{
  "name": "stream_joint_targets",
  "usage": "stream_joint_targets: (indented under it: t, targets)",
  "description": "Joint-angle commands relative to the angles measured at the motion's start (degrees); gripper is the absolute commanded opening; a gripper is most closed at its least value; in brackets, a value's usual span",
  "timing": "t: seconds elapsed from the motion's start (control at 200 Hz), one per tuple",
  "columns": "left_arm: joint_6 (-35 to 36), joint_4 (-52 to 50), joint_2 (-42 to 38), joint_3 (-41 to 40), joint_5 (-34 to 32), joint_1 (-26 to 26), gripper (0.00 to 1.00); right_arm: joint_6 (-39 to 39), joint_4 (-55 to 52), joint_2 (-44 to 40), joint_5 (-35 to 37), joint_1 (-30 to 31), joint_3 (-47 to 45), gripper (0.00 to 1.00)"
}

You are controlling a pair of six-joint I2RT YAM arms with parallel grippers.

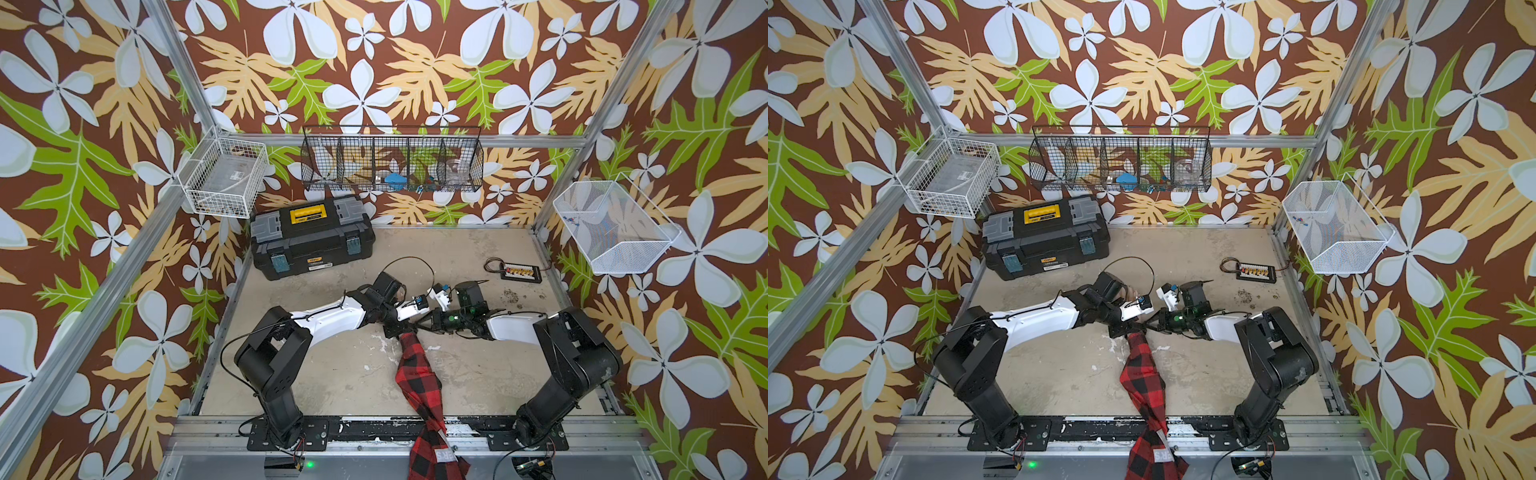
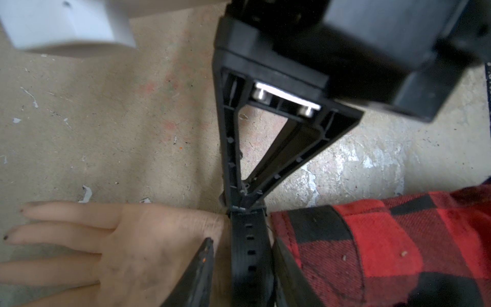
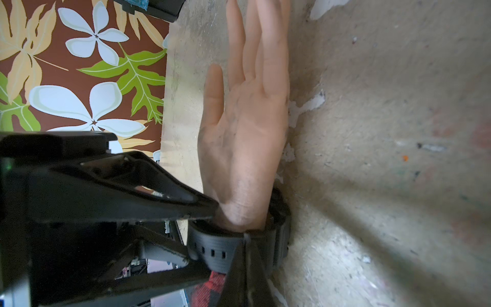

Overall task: Take off the watch
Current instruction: Untie the watch from the hand.

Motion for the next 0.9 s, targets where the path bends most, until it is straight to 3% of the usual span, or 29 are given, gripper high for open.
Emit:
stream_joint_targets:
  t: [0.0, 0.105, 0.325, 0.706, 0.806, 0.891]
  targets:
    - [0.54, -0.85, -0.04, 0.47, -0.1, -0.05, 0.31, 0.28, -0.68, 0.0, 0.39, 0.24, -0.23, 0.06]
    - [0.46, -0.66, -0.4, 0.36, -0.16, -0.05, 0.28, -0.35, -1.29, -0.33, 1.24, 0.24, -0.19, 0.07]
    - [-0.12, 1.93, -2.72, -1.1, 0.51, 0.0, 0.27, -2.72, -3.84, -0.22, 3.96, 0.32, -0.33, 0.21]
    - [-3.21, 9.72, -7.4, -5.9, -0.6, -0.05, 0.25, -3.54, -5.2, -0.34, 6.67, 0.53, -1.12, 0.22]
    - [-3.89, 11.3, -8.64, -7.36, -1.74, -0.05, 0.27, -3.31, -5.18, -0.49, 6.74, 0.53, -1.2, 0.22]
    - [-4.49, 12.0, -9.36, -8.0, -2.61, -0.05, 0.35, -3.05, -5.13, -1.03, 6.5, 0.53, -1.2, 0.22]
